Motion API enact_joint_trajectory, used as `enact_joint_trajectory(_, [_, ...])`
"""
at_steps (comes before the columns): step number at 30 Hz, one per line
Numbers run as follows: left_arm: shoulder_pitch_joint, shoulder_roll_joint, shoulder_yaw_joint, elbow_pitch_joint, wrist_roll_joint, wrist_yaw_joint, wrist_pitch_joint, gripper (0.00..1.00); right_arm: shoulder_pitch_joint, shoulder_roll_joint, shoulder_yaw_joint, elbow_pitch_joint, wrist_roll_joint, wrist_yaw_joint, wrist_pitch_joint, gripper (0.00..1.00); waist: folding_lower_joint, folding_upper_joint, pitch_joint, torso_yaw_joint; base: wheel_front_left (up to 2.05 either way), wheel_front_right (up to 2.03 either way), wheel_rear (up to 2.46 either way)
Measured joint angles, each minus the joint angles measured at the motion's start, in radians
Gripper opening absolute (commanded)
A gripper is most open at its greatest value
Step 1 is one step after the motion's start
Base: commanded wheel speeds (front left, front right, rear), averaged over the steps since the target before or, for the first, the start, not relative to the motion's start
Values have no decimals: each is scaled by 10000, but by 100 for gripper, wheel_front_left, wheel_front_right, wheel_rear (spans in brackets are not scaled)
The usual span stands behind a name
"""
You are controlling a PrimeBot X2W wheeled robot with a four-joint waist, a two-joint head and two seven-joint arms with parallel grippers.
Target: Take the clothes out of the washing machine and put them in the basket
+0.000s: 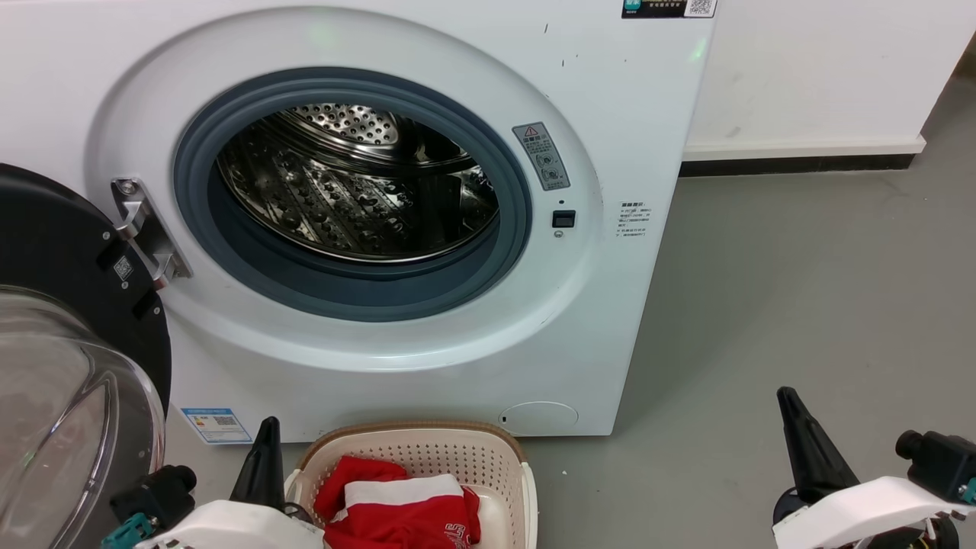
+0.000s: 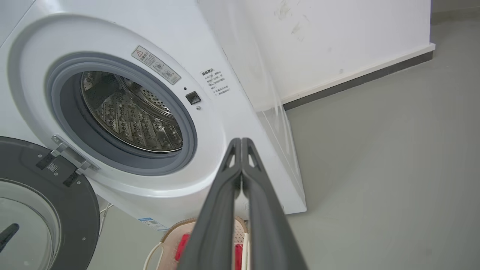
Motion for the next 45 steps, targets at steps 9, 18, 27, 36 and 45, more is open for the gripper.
enact_joint_trajectory(9, [-227, -54, 155, 201, -1373, -169, 238, 0, -248, -52, -23, 276, 1499, 0, 40, 0, 0, 0, 25, 30, 0, 0, 0])
enact_joint_trajectory(18, [-431, -98, 295, 387, -2614, -313, 445, 0, -449, -84, -69, 529, 2882, -2, 117, 0, 1, 0, 50, 60, 0, 0, 0])
enact_joint_trajectory(27, [-608, -144, 435, 548, -3743, -466, 667, 0, -622, -111, -123, 769, 4125, -2, 182, 0, 0, 0, 75, 90, 0, 0, 0])
enact_joint_trajectory(36, [-773, -180, 552, 706, -4773, -593, 848, 0, -773, -123, -184, 993, 5239, -2, 267, 0, 1, 0, 100, 120, 0, 0, 0])
enact_joint_trajectory(45, [-927, -228, 673, 846, -5735, -725, 1024, 0, -917, -127, -249, 1193, 6291, -2, 313, 0, 0, 0, 125, 150, 0, 0, 0])
